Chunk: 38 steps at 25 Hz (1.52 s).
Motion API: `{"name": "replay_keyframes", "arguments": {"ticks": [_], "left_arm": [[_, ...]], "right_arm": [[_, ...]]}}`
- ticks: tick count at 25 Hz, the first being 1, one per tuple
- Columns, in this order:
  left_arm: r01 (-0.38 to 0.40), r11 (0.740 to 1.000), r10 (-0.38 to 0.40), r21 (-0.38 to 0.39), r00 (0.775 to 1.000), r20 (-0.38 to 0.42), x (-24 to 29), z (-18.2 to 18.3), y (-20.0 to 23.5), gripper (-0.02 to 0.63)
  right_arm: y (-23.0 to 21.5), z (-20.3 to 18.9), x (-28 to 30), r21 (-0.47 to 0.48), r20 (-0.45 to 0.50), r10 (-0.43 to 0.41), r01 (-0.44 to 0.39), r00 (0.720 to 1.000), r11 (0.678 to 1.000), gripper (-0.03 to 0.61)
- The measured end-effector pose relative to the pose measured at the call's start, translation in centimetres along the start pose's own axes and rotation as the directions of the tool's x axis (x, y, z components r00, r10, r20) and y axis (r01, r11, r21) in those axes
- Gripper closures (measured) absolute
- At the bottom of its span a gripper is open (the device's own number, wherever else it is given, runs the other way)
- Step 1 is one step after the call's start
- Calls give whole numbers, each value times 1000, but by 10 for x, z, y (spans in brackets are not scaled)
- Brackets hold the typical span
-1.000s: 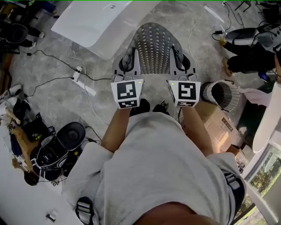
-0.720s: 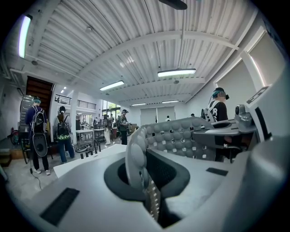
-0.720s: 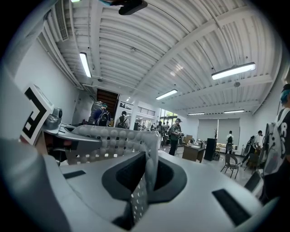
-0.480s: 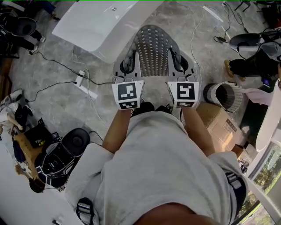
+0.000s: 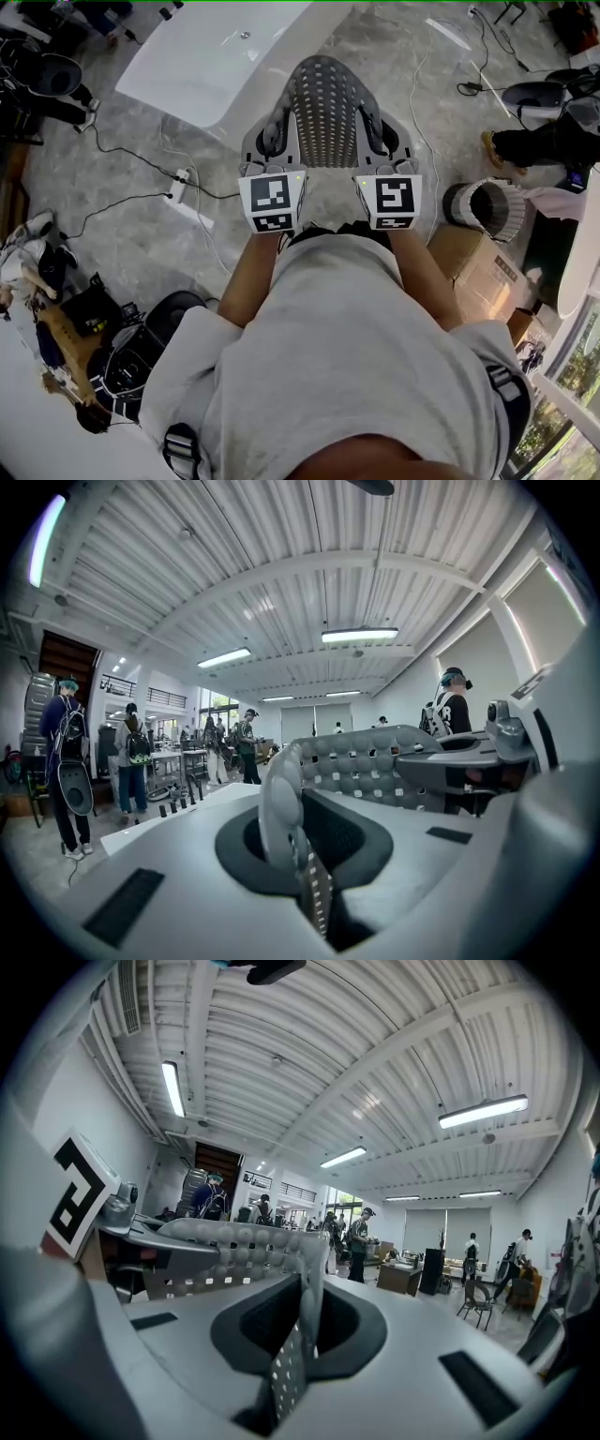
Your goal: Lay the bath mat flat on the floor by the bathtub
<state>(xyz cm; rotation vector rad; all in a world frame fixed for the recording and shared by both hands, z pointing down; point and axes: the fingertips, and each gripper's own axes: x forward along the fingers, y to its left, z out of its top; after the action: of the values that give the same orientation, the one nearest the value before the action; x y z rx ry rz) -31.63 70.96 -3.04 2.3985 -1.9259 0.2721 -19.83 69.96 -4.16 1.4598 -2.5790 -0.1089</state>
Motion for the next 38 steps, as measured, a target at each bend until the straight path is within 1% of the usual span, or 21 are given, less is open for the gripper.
{"name": "replay_keyframes", "arguments": {"ticks": [3, 7, 12, 16, 21, 30, 38], "left_arm": [[-8, 1000, 8, -15, 1000, 6, -1, 0, 9, 586], [-10, 1000, 10, -15, 1000, -2, -1, -4, 13, 586], [-26, 999, 25, -29, 999, -28, 5, -16, 24, 586], [-38, 999, 36, -36, 998, -54, 17, -23, 34, 586], [-45, 998, 43, -42, 997, -59, 44, -26, 43, 586], [-3, 999, -1, -38, 995, -95, 124, -26, 48, 586], [57, 998, -60, -32, 992, -114, 208, -13, 27, 586]], "right_arm": [[7, 2, 4, -7, -1, 9, -9, 1000, 1000, 555], [7, -3, 7, -6, -10, 12, -12, 1000, 1000, 555], [8, -14, 20, 1, -28, 21, -21, 999, 1000, 555], [7, -20, 38, 8, -36, 37, -37, 999, 999, 555], [-2, -23, 63, 27, -48, 46, -45, 998, 999, 555], [-49, -38, 123, 64, -89, 14, -8, 996, 998, 555], [-122, -45, 163, 72, -101, -34, 41, 994, 997, 555]]}}
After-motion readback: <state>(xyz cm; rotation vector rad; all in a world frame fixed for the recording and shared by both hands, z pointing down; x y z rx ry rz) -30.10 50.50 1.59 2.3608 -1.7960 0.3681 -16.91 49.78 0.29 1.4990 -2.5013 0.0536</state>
